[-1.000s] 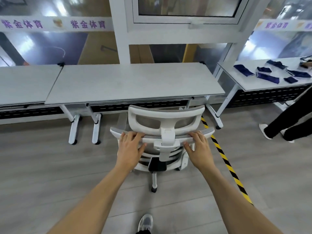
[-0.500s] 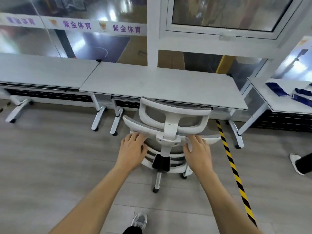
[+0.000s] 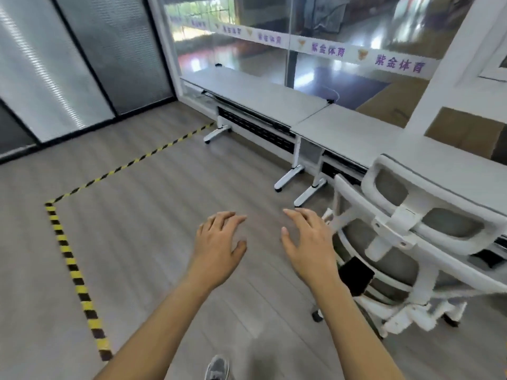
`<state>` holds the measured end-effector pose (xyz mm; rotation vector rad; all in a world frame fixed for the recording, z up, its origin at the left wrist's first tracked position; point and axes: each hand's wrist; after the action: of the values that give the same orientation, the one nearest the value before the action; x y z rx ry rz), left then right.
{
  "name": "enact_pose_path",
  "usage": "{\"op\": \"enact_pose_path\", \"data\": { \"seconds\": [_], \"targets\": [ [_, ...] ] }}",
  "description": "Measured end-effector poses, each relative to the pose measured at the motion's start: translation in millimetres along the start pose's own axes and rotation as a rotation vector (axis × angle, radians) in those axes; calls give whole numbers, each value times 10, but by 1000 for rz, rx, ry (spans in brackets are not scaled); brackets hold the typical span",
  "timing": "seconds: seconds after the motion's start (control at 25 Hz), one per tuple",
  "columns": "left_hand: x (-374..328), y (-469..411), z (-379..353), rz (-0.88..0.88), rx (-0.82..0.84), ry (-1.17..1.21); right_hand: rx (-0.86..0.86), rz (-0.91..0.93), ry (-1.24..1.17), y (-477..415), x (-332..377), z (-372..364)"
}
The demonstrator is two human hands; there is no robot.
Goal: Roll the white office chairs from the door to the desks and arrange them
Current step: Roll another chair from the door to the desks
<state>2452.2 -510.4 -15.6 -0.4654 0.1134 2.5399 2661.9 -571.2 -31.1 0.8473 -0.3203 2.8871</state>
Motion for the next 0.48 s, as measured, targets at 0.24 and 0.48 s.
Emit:
{"op": "enact_pose_path", "data": {
  "seconds": [0.24, 0.48],
  "targets": [
    [1240, 1115, 662, 331, -163, 37, 161, 328, -44, -271, 1636, -868],
    [2574, 2416, 1310, 579, -332, 49, 330, 556, -117, -185, 3427, -1976]
  ]
}}
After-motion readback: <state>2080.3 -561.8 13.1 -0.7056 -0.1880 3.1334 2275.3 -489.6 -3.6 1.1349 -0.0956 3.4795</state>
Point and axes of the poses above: each hand's wrist, its own y-axis away from the middle knuckle, its own z-axis out of the back of the hand, x = y × z, and after that the axes turned 15 degrees about x, right-handed
